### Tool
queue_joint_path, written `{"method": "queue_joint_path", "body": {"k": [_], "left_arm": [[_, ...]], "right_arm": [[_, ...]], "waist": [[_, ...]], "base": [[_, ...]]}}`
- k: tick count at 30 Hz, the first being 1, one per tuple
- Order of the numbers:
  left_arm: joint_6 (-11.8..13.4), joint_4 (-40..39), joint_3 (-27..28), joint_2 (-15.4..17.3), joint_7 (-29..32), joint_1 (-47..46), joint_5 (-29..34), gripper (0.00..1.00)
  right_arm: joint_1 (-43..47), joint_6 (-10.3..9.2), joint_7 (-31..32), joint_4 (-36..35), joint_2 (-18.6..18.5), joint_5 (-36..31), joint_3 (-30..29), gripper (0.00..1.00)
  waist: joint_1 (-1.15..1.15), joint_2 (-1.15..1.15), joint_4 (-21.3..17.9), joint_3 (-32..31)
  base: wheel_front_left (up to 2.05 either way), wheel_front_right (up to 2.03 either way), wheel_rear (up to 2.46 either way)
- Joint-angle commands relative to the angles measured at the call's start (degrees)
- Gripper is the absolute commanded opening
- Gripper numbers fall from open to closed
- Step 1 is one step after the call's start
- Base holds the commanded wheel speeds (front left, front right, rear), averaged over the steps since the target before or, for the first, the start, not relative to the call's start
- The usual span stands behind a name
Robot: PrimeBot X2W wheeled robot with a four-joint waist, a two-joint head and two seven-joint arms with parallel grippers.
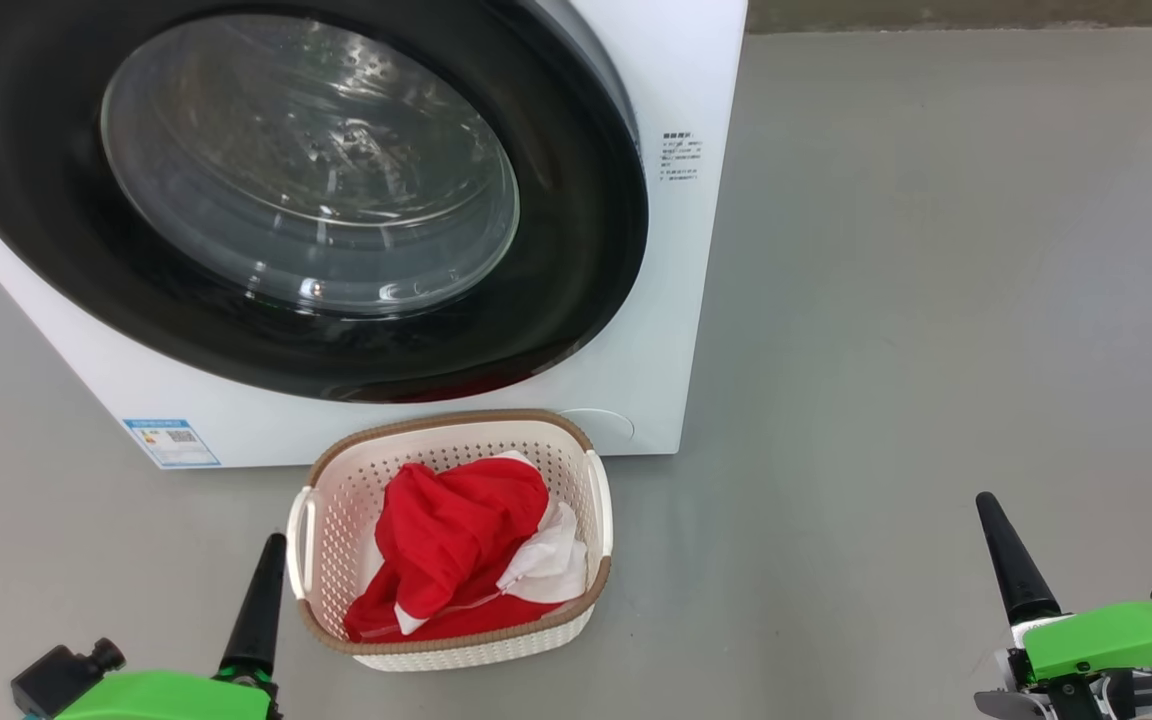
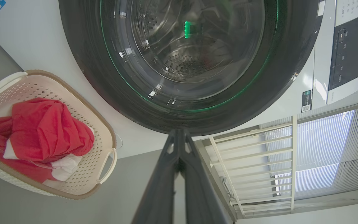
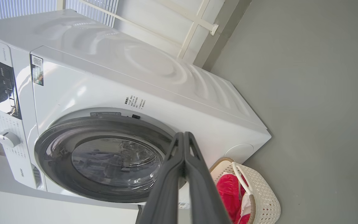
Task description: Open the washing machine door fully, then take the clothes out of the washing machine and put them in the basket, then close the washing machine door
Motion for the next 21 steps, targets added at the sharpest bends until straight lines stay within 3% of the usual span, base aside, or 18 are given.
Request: {"method": "queue_joint_path", "body": {"k": [1,21], "left_arm": [[-0.3,-1.5,1.9,1.3,0.5,-0.4,-2.2,0.0],[-0.4,-1.6,3.4,1.4,3.7,-0.4,-13.8,0.0]], "right_arm": [[-2.6,-0.04,0.6,-1.7,-1.0,2.0,0.3,0.0],[-3.7,-0.05,3.8,-1.9,-0.9,12.2,-0.5,0.0]], "waist": [[0.0,0.0,-0.1,-0.2],[0.0,0.0,-0.5,-2.0]], "base": [[0.0,0.0,0.0],[0.0,0.0,0.0]]}}
